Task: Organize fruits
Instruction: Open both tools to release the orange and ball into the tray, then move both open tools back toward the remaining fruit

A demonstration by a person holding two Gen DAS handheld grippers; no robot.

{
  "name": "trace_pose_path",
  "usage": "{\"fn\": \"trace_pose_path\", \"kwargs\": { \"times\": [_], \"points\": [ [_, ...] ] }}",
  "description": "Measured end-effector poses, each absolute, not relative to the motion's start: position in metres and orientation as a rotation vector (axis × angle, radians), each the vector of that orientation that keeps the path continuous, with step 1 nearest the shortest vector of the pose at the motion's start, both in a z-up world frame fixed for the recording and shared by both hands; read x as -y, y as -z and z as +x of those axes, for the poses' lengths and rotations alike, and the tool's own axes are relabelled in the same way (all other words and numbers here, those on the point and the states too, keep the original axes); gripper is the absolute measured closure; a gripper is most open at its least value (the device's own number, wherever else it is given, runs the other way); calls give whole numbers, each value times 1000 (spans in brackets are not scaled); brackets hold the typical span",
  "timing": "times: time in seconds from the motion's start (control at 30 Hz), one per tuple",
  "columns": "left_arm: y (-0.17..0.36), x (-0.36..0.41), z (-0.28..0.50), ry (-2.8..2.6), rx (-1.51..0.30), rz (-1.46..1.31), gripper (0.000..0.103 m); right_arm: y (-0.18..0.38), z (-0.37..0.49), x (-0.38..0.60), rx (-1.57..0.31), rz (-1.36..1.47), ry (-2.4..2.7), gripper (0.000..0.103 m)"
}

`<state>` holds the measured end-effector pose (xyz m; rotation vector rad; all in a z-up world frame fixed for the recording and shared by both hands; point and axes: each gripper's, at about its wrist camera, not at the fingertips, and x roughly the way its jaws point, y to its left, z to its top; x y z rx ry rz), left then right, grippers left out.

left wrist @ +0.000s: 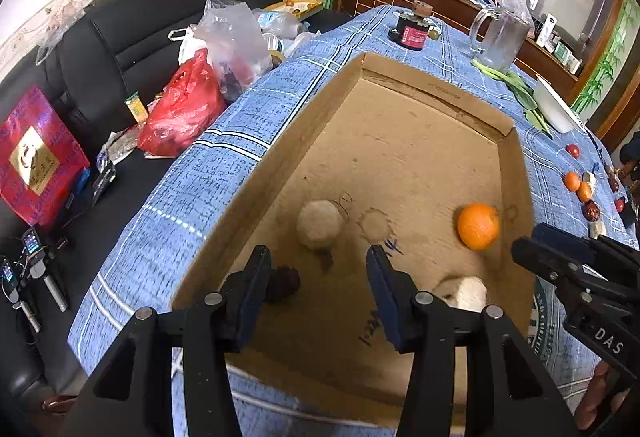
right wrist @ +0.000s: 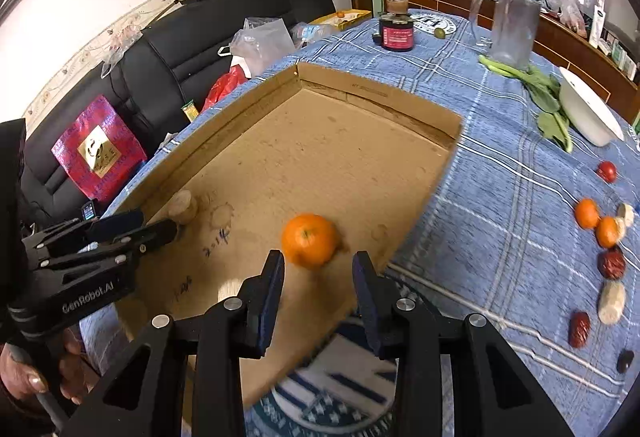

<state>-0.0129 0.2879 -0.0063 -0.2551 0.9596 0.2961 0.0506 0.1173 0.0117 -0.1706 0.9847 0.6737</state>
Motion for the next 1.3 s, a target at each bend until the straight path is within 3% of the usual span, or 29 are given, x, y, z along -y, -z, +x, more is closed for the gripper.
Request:
{"fn": "trace_pose_path", "kwargs": {
  "times": [0.3, 0.6, 0.77, 1.1, 1.3],
  "points": [
    [-9, -244, -29, -297, -911, -195, 52, -10, 17, -50, -991, -154, -623, 64],
    [-12, -146, -6, -152, -921, -88, 40, -6, 6, 59, -1006, -59, -453, 64],
    [-7, -81, 10, -55, -941, -20, 37, -9, 6, 130, -988, 2, -330, 50],
    [5, -6, 31, 11, -991, 43, 36, -16, 50, 295, -922, 102, -33, 50],
    [16, 17, 47, -18, -1031, 71, 36, 0, 99, 330, -950, 103, -38, 50]
  ]
}}
